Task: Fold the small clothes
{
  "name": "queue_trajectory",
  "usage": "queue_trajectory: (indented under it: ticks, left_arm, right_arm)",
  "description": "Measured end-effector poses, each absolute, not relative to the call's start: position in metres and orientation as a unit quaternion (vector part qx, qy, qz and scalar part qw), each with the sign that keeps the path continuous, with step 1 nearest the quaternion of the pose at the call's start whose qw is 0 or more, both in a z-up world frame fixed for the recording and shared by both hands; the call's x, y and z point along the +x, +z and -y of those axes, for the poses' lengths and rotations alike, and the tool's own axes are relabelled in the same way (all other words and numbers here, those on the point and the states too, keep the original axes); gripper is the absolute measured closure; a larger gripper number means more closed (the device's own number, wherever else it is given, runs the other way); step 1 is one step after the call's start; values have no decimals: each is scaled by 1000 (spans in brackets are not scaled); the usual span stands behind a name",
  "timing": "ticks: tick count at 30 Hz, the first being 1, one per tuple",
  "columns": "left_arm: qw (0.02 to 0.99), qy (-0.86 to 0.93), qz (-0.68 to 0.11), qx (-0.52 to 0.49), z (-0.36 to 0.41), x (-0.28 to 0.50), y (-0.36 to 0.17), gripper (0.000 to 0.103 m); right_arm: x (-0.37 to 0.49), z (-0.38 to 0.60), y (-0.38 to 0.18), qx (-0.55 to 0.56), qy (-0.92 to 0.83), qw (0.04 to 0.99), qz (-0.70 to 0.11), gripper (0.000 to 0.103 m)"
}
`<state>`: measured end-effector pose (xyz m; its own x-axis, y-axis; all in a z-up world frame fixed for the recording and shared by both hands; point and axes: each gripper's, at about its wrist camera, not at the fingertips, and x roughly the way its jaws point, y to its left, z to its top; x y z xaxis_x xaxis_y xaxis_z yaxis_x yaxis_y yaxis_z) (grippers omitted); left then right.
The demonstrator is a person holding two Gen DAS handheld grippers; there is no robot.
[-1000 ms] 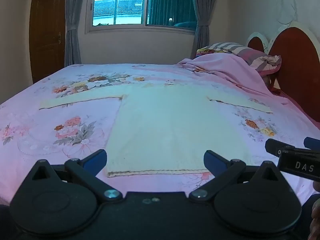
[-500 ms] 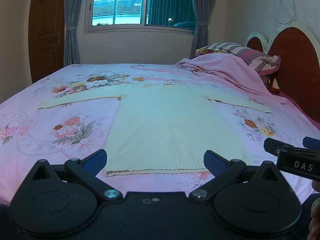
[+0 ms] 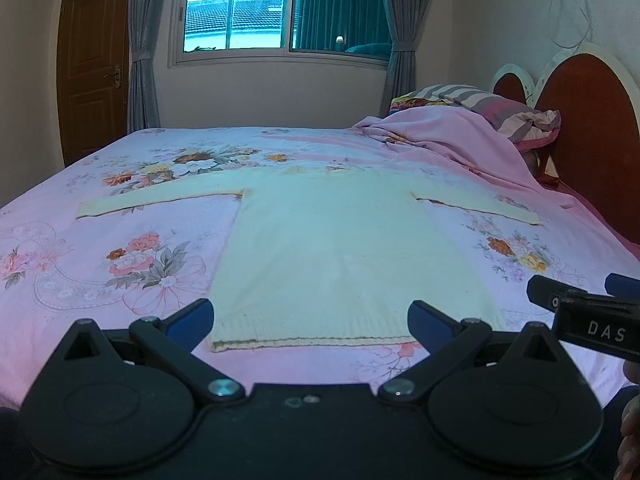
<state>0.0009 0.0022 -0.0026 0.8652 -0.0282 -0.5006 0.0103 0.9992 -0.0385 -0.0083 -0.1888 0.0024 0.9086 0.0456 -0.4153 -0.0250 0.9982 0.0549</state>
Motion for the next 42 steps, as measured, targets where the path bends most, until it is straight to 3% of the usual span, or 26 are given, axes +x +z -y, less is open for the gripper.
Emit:
queue_trajectory:
  ticks: [42]
  left_arm:
    - [967,-14,-255,-13,-2,0,-1,1]
  right_arm:
    - [-10,188,5,24,23,978,-208,0]
